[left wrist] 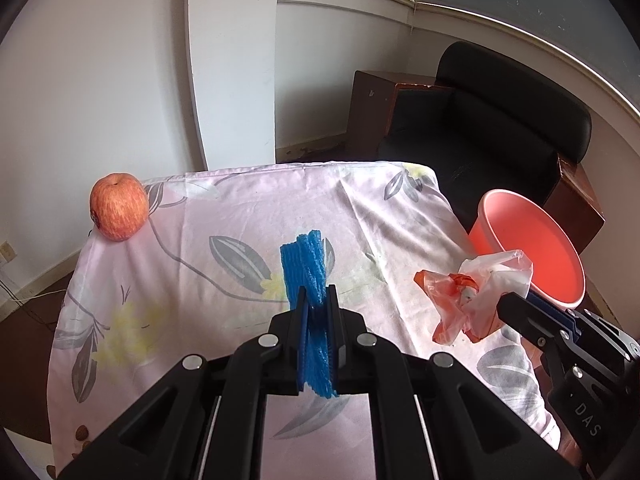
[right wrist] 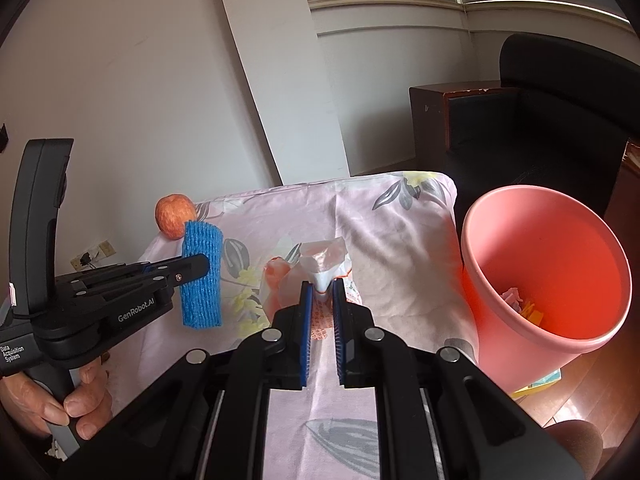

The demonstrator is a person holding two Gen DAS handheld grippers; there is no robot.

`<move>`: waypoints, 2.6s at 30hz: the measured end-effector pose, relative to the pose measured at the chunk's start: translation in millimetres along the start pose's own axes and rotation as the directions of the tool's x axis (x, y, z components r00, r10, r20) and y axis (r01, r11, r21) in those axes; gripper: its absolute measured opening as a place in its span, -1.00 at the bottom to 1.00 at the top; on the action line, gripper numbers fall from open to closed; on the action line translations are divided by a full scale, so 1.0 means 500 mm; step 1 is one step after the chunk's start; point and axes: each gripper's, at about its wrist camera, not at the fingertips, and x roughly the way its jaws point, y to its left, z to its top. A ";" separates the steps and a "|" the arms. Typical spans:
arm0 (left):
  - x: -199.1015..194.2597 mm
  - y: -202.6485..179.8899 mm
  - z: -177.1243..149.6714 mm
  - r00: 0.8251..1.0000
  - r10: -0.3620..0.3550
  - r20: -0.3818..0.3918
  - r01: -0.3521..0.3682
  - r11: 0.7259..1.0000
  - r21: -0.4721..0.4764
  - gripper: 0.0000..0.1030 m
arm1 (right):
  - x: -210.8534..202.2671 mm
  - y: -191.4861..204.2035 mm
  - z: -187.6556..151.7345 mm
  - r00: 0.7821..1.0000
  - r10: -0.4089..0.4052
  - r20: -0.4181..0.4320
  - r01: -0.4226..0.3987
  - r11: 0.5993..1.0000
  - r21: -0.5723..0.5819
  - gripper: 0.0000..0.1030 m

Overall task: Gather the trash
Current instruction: 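Carry the blue mesh and plastic wrapper over the pink bucket with both tools, then open the left tool to drop the mesh into the bucket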

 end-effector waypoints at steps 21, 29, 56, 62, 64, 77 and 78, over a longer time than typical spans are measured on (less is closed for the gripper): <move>0.016 -0.107 0.041 0.998 -0.055 0.028 0.052 0.993 0.103 -0.87 | -0.035 -0.083 0.004 0.997 -0.067 0.041 0.063 0.994 0.088 -0.80; 0.022 -0.164 0.064 0.992 -0.116 0.054 0.107 0.982 0.153 -0.87 | -0.057 -0.137 0.007 0.990 -0.124 0.066 0.114 0.984 0.139 -0.80; 0.121 -0.403 0.104 0.900 -0.431 -0.058 0.432 0.870 0.239 -0.87 | -0.089 -0.348 -0.010 0.935 -0.352 0.047 0.321 0.894 0.313 -0.80; 0.152 -0.445 0.093 0.912 -0.403 -0.077 0.408 0.868 0.284 -0.87 | -0.075 -0.372 -0.020 0.935 -0.355 0.016 0.331 0.885 0.327 -0.80; 0.158 -0.456 0.089 0.915 -0.396 -0.082 0.402 0.867 0.294 -0.80 | -0.071 -0.376 -0.022 0.934 -0.358 0.009 0.336 0.884 0.326 -0.80; 0.177 -0.483 0.083 0.932 -0.355 -0.076 0.360 0.874 0.326 -0.12 | -0.058 -0.393 -0.027 0.930 -0.366 -0.014 0.349 0.876 0.334 -0.80; 0.177 -0.483 0.083 0.933 -0.352 -0.072 0.355 0.875 0.329 -0.05 | -0.058 -0.393 -0.027 0.930 -0.366 -0.014 0.350 0.875 0.333 -0.80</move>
